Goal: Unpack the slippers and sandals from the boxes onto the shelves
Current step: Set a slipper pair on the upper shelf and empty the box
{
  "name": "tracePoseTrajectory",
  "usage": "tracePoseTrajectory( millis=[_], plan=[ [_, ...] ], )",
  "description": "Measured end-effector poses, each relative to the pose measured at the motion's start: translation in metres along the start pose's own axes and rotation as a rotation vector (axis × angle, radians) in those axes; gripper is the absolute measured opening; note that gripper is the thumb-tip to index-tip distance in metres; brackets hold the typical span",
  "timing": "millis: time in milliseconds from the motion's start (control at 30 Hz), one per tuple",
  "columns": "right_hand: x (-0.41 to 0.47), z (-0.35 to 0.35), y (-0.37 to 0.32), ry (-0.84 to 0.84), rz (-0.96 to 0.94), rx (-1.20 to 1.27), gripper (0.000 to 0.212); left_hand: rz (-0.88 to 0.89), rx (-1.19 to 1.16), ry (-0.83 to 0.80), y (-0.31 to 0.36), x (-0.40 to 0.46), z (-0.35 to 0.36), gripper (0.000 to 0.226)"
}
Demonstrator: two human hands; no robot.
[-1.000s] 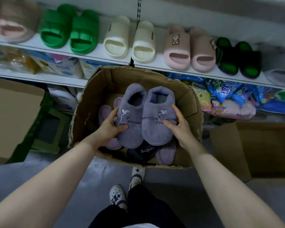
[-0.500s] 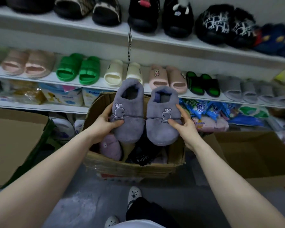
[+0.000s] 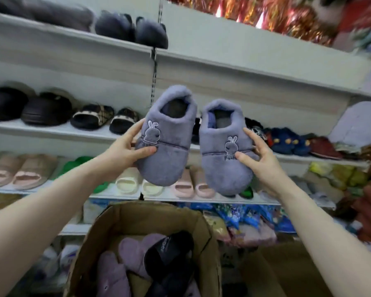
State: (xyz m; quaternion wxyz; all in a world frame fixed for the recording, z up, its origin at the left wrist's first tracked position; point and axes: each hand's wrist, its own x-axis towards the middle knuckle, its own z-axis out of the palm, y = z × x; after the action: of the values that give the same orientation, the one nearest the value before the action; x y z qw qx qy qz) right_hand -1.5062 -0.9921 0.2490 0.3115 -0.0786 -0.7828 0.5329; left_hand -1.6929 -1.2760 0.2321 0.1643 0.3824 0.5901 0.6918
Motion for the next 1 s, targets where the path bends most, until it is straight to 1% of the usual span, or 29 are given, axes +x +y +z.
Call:
tracePoseTrajectory(
  millis=[100,200,300,500,600,667,733,767,800,867,933,967,1000],
  plan=[
    [0.04,-0.026,-0.038,0.03,-0.09,-0.034,0.062,0.07,0.015,-0.003,0.045,0.038,0.012,0.081],
    [0.077,-0.049,-0.067,0.049,-0.136,0.013,0.06,0.127,0.019,0.007,0.08,0.079,0.029,0.072],
    [0.121,-0.067,-0.088,0.07,-0.159,-0.003,0.057,0.152,0.015,0.074,0.108,0.118,0.047,0.066],
    [0.202,-0.089,-0.112,0.064,-0.035,0.033,0.044,0.095,-0.037,0.214,0.138,0.19,0.062,0.048],
    [0.245,-0.088,-0.116,0.094,0.059,0.089,0.03,0.037,-0.049,0.26,0.144,0.219,0.063,0.043],
    [0.268,-0.083,-0.116,0.086,0.111,0.129,0.025,0.003,-0.027,0.303,0.147,0.232,0.065,0.035],
    [0.289,-0.078,-0.117,0.072,0.123,0.177,0.013,-0.017,-0.016,0.376,0.151,0.245,0.069,0.026],
    [0.3,-0.075,-0.116,0.071,0.117,0.174,0.006,-0.018,-0.011,0.402,0.154,0.25,0.072,0.026],
    [0.307,-0.072,-0.117,0.066,0.109,0.161,0.002,-0.01,0.0,0.418,0.157,0.257,0.072,0.03],
    [0.321,-0.069,-0.113,0.071,0.087,0.04,0.017,0.039,0.09,0.392,0.16,0.266,0.073,0.04],
    [0.329,-0.069,-0.106,0.153,-0.003,-0.217,0.032,0.108,0.295,0.281,0.157,0.271,0.072,0.043],
    [0.328,-0.069,-0.104,0.181,-0.102,-0.327,0.037,0.122,0.413,0.244,0.153,0.274,0.069,0.057],
    [0.324,-0.069,-0.101,0.166,-0.219,-0.403,0.041,0.125,0.523,0.233,0.148,0.278,0.065,0.079]
  ],
)
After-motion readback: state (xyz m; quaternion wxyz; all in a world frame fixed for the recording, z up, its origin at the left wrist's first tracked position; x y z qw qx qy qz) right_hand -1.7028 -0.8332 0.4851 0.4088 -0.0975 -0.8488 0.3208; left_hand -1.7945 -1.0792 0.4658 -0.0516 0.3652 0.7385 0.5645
